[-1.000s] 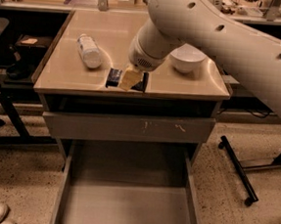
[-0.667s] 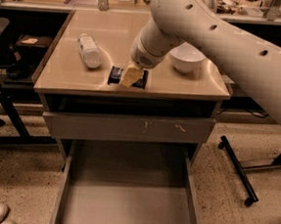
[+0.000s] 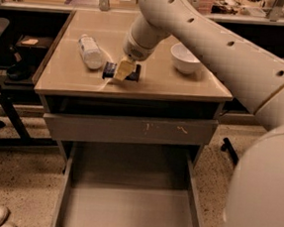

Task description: Pick rxbar blueberry from middle drawer and place on counter

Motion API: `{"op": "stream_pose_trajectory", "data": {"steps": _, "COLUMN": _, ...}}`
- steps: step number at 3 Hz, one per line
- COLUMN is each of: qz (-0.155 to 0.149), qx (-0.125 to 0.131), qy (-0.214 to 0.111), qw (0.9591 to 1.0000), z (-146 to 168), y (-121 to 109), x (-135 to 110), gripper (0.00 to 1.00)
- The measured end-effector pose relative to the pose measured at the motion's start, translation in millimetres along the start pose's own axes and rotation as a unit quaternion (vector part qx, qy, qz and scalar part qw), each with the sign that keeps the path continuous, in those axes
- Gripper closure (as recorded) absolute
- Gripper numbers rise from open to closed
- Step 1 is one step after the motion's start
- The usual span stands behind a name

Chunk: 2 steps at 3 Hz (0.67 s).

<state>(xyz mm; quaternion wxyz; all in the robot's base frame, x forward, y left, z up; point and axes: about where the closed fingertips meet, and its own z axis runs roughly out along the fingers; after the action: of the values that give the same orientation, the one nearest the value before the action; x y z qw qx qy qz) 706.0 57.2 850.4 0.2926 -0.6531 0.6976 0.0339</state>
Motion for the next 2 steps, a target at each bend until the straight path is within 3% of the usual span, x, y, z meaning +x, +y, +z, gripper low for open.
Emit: {"op": "stream_pose_trajectory", "data": {"steps": 2, "qz": 0.003, "qx": -0.009, "qy": 0.024, "qw": 0.9997, "z": 29, "y": -19, "x": 5, "gripper": 1.00}}
